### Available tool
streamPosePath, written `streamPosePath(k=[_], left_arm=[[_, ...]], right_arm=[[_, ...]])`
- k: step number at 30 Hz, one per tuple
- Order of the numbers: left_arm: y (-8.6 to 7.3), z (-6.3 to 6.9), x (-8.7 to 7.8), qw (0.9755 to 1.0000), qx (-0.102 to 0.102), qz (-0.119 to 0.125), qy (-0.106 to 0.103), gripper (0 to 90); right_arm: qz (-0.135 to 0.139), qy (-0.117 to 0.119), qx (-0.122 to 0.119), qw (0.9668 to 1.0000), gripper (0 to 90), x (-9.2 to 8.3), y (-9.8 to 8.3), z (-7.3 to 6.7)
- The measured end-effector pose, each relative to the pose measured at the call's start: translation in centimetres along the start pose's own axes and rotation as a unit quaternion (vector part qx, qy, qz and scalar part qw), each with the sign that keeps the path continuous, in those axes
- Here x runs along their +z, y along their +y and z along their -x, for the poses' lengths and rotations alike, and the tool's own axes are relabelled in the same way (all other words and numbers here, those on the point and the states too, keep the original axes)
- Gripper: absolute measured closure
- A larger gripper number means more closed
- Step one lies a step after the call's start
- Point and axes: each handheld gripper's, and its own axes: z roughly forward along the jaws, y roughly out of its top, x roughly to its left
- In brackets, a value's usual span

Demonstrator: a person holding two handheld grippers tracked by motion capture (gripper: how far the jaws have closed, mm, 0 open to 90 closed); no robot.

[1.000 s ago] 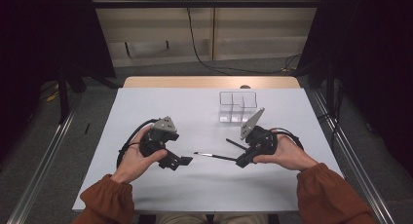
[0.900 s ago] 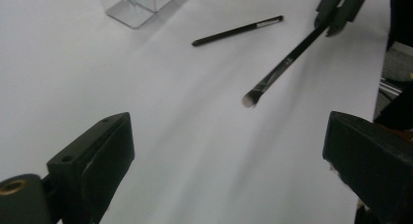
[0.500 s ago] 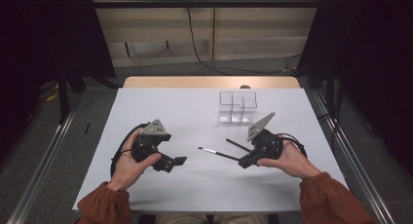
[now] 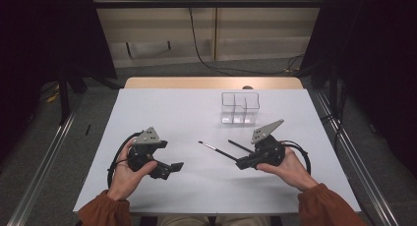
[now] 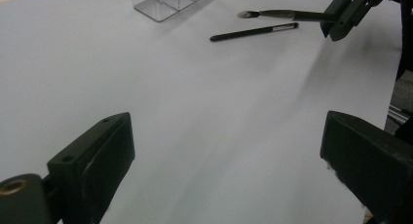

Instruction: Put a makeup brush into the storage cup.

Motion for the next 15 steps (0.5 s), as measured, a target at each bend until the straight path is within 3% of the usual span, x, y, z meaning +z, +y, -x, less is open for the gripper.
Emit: streamPosePath(k=[15], left_arm=[[-0.33, 0.01, 0.44, 1.0000, -0.007, -0.001, -0.005, 5.5]], right_arm=[[0.056, -0.008, 0.013, 0.9983, 84.6, 0.95, -0.35, -0.54]])
